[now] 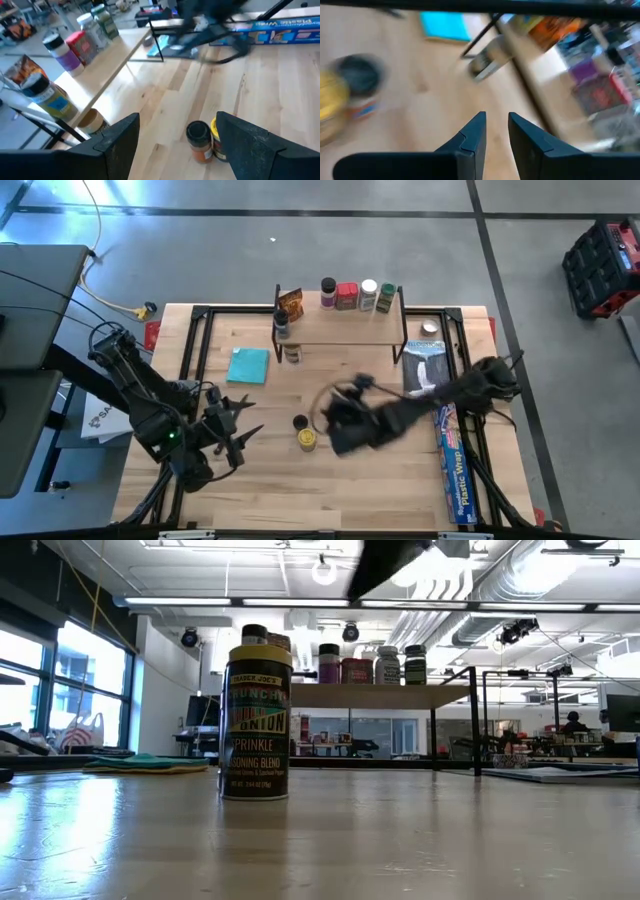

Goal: Shelf spices
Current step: Put the yellow seasoning bottle on the shelf

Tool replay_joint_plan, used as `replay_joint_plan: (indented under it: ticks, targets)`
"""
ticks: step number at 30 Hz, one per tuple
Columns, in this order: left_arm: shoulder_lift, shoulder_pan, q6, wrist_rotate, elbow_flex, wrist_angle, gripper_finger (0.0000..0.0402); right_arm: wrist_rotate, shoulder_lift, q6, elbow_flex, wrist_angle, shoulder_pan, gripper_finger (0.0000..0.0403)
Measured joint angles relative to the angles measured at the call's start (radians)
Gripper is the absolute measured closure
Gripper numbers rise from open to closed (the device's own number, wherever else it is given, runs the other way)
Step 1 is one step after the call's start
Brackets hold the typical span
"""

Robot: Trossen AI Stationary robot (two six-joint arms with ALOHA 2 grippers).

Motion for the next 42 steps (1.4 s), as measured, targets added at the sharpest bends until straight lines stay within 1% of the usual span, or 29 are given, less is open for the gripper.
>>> replay_joint_plan:
  ticks: [3,5,8,10,14,17,19,21,25,27,30,33,36,39,42]
  targets:
    - [0.0,-0.01,0.0,-0.024,0.0,-0.002,0.0142,-0.042,-0.01,0.229,0.0,-0.116,0.108,0.0328]
    - [0.0,-0.013,0.001,-0.035,0.0,-0.004,0.0142,-0.108,-0.01,0.313,0.0,-0.124,0.164,0.0328]
    - [0.0,-0.012,0.001,-0.036,0.0,-0.006,0.0142,-0.234,-0.01,0.292,0.0,-0.1,0.222,0.0328]
    - [0.0,-0.012,0.001,-0.037,0.0,-0.006,0.0142,-0.285,-0.01,0.274,-0.001,-0.07,0.247,0.0328]
    - [0.0,-0.012,0.001,-0.036,0.0,-0.006,0.0142,-0.292,0.001,0.319,-0.001,0.015,0.264,0.0327]
    - [0.0,-0.012,0.001,-0.035,0.0,-0.007,0.0142,-0.287,0.019,0.338,-0.001,0.036,0.251,0.0319]
    - [0.0,-0.012,0.002,-0.035,0.0,-0.007,0.0142,-0.274,0.031,0.338,-0.001,0.037,0.244,0.0302]
    - [0.0,-0.012,0.002,-0.035,0.0,-0.007,0.0142,-0.26,0.045,0.339,-0.001,0.047,0.23,0.0274]
    - [0.0,-0.012,0.002,-0.018,0.0,-0.007,0.0142,-0.259,0.075,0.267,-0.001,0.133,0.208,0.0204]
    - [0.0,-0.012,0.002,-0.002,0.0,-0.007,0.0142,-0.246,0.079,0.263,-0.005,0.152,0.202,0.0167]
    - [0.0,-0.012,0.002,0.018,0.0,-0.007,0.0142,-0.203,0.078,0.264,-0.052,0.235,0.202,0.0116]
    - [0.0,-0.012,0.01,0.02,0.0,-0.007,0.0142,-0.178,0.08,0.269,-0.133,0.367,0.202,0.0076]
    - [0.0,-0.012,0.017,0.02,0.0,-0.006,0.0142,-0.178,0.08,0.229,-0.221,0.567,0.183,0.0054]
    - [0.0,-0.012,0.018,0.02,0.0,-0.006,0.0142,-0.216,0.075,0.134,-0.3,0.78,0.153,0.0048]
    - [0.0,-0.012,0.018,0.02,0.0,-0.006,0.0142,-0.26,0.06,0.091,-0.359,0.899,0.119,0.0047]
